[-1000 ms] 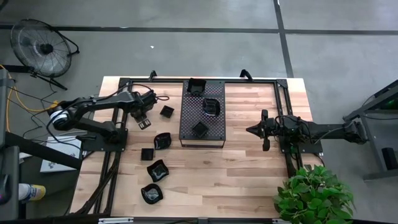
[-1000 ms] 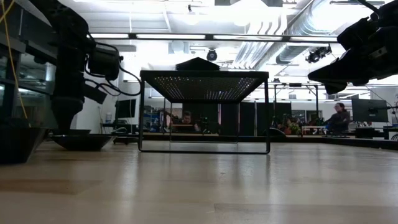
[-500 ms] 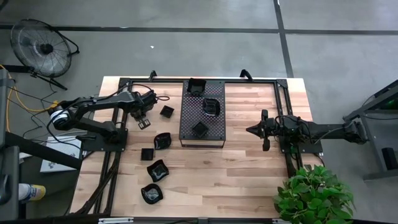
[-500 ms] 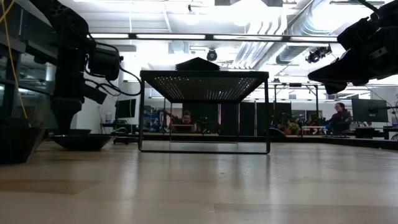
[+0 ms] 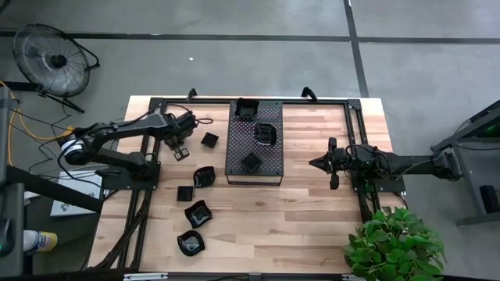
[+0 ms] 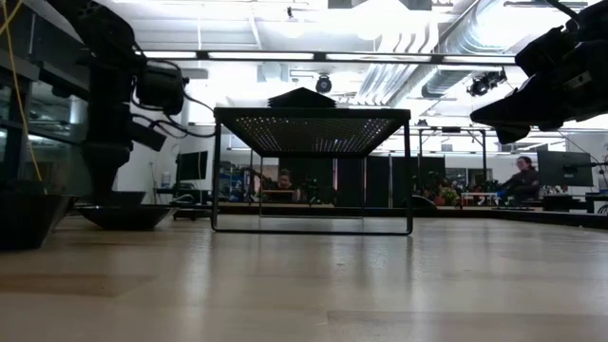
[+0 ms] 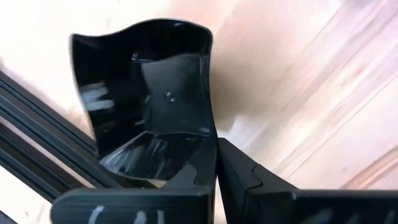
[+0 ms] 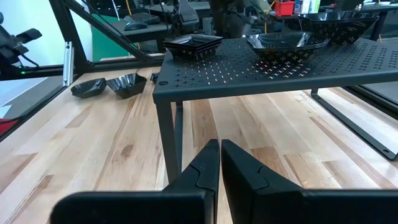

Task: Pick & Place Mini shaped plates
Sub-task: Stack the black distorted square plate on top of the other black distorted square plate on the shelf

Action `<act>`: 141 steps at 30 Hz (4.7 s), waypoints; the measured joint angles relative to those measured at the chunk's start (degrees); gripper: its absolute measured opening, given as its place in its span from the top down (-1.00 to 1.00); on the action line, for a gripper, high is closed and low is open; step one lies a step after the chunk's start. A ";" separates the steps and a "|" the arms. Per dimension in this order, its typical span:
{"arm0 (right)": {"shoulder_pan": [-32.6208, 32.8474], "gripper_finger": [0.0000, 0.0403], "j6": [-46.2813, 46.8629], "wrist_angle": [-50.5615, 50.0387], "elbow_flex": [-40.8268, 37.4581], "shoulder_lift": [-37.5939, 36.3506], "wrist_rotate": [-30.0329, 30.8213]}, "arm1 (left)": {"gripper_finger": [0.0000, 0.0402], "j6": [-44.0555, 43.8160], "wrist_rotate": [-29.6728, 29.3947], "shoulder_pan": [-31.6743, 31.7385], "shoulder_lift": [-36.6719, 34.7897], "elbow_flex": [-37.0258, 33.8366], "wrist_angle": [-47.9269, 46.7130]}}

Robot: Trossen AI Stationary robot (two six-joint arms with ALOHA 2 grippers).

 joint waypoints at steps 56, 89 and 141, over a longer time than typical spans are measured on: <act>0.00 0.94 0.00 -0.02 0.00 0.02 0.00 | 0.99 76.57 -2.53 -3.76 0.07 25.67 14.32; 0.00 0.94 0.00 -0.02 0.00 0.02 0.00 | 0.99 51.98 6.70 -3.78 17.81 51.66 5.61; 0.00 0.94 0.00 -0.02 0.00 0.00 0.00 | 0.99 36.89 0.20 -14.98 27.69 61.82 -6.56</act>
